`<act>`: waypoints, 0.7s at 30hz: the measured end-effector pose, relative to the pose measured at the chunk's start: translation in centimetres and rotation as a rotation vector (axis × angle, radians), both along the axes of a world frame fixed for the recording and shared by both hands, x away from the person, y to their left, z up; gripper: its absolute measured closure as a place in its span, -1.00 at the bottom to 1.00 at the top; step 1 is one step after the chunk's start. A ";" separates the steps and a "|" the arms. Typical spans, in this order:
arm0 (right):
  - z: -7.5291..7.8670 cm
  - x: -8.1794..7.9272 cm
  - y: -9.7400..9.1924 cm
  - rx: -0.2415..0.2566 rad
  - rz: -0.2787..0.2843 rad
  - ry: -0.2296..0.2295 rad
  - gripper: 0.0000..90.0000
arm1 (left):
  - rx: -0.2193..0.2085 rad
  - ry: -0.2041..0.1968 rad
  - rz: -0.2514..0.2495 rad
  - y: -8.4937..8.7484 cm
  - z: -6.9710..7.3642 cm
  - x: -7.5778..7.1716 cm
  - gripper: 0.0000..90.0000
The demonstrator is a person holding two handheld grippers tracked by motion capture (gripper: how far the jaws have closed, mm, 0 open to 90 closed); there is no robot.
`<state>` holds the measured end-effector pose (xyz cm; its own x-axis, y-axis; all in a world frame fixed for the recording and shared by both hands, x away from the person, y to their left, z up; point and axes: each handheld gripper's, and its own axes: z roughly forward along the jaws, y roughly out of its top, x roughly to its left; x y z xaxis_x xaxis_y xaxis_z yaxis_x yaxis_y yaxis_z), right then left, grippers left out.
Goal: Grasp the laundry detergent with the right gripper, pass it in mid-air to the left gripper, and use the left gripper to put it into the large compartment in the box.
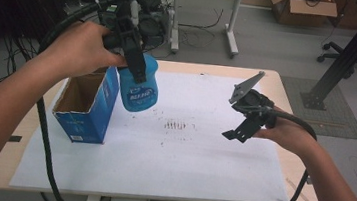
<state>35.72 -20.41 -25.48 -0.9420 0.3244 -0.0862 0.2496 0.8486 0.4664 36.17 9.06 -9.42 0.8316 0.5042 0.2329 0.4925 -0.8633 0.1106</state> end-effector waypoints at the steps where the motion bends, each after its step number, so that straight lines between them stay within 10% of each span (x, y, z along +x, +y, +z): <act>1: 0.1 0.0 -0.4 -0.003 -0.004 -0.002 -0.88 | 0.001 -0.004 0.026 0.2 0.4 0.2 -0.16; 21: 1.2 -1.1 -5.5 -0.039 -0.066 -0.011 -0.84 | -0.063 -0.132 0.588 7.4 5.4 2.7 -0.15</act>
<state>34.61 -25.95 -24.33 -0.9175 0.3819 -0.1106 0.3005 0.8481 0.4363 38.91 16.50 -4.04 0.3753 0.8867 0.2700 0.8639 -0.4402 0.2447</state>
